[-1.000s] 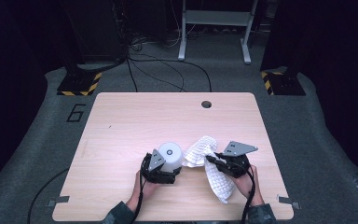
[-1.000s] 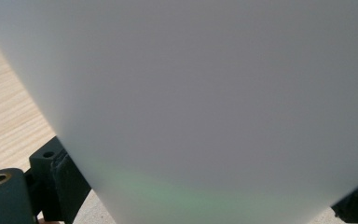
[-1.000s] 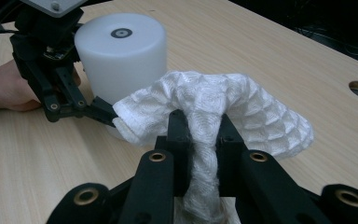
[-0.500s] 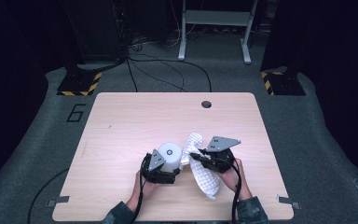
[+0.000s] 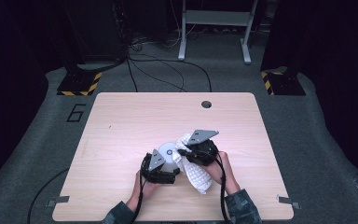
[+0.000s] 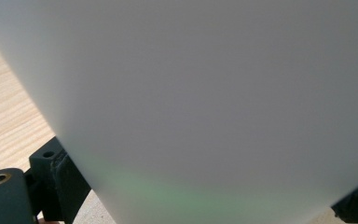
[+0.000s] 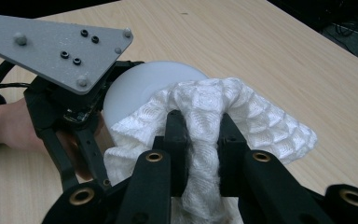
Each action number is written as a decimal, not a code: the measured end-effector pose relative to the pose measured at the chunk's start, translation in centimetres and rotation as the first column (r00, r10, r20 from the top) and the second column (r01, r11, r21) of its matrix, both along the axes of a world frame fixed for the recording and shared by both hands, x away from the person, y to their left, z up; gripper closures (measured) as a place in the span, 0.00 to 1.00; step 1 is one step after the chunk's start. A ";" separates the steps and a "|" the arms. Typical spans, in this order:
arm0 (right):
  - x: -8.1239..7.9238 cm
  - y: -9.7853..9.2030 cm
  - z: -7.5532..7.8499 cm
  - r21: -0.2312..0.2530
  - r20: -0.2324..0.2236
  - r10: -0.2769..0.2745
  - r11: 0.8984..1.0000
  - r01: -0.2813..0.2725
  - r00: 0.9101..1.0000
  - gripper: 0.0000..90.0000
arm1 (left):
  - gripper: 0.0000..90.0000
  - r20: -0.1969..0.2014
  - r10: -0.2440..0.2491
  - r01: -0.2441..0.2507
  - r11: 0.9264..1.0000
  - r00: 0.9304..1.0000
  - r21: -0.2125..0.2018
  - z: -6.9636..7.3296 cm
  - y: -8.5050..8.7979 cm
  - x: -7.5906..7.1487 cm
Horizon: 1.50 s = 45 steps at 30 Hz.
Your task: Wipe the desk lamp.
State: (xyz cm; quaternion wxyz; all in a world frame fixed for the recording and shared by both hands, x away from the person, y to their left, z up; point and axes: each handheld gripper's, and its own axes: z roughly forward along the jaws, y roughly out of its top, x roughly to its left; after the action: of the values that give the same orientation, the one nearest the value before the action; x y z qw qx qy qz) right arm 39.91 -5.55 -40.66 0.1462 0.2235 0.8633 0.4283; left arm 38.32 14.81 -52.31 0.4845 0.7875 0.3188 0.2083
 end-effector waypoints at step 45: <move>1.8 5.2 -0.3 -0.043 0.066 0.002 0.999 0.001 0.998 0.89 | 0.08 0.000 -0.006 0.006 1.000 1.000 0.001 0.0 0.0 0.0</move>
State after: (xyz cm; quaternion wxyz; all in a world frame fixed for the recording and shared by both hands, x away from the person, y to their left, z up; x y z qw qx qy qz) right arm 41.74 -0.40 -40.98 0.1794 0.2058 0.8669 0.4170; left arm 38.36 14.82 -52.32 0.4848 0.7886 0.3165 0.2071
